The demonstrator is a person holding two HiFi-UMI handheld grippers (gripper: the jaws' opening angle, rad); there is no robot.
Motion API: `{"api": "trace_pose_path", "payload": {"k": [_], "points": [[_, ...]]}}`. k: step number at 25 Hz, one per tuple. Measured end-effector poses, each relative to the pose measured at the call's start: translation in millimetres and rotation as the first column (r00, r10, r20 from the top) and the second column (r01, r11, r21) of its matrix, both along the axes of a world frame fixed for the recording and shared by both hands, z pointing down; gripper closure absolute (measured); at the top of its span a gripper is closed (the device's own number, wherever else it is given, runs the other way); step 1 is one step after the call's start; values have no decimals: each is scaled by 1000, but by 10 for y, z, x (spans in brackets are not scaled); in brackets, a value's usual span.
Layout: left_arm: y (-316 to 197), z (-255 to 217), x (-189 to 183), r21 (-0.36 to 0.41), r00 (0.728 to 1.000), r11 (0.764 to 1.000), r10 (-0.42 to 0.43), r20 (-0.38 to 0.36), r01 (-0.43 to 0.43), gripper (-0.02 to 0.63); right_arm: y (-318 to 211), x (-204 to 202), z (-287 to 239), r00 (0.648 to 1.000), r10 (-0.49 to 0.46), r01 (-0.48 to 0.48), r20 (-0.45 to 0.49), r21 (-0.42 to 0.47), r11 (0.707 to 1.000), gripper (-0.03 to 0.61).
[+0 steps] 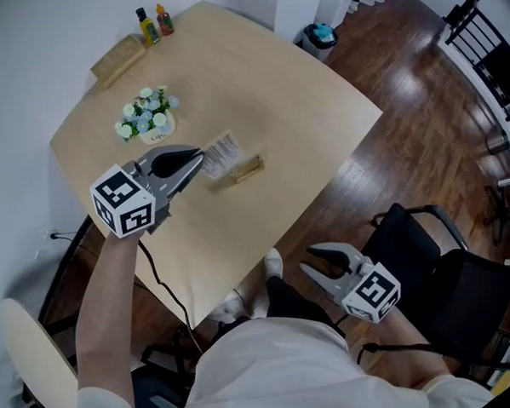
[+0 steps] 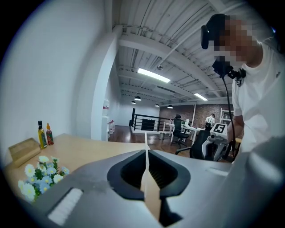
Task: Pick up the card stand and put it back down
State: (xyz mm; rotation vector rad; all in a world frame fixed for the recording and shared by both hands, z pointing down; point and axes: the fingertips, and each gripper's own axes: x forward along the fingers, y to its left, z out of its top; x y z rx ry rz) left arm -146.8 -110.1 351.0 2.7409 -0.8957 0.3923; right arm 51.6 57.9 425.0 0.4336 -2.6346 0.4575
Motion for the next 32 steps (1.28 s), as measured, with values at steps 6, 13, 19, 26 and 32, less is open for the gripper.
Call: {"api": "trace_pose_path", "payload": {"k": [6,13,19,26,32], "points": [[568,-263,-275,22,1000,999,-26,-9,26,595,255,-259,-87,999,-34,33,5,32,999,465],[1284,-436,-616,29,998,998,-56,-9,56,595,583,-586,-183,998,-64,63,8,64,996,465],[1838,-495,-818,34,997,996,-80,-14,80,595,880,-793,-260,997,-79,78,7,91,993,465],[2292,-504,-939,28,997,997,-77,-14,77,596,1193,-957,-280,996,-84,84,-8,108,991,465],[2596,-496,-953,26,997,997,-70,-26,70,595,1439,-1030,-292,997,-81,81,-8,115,990,465]]}}
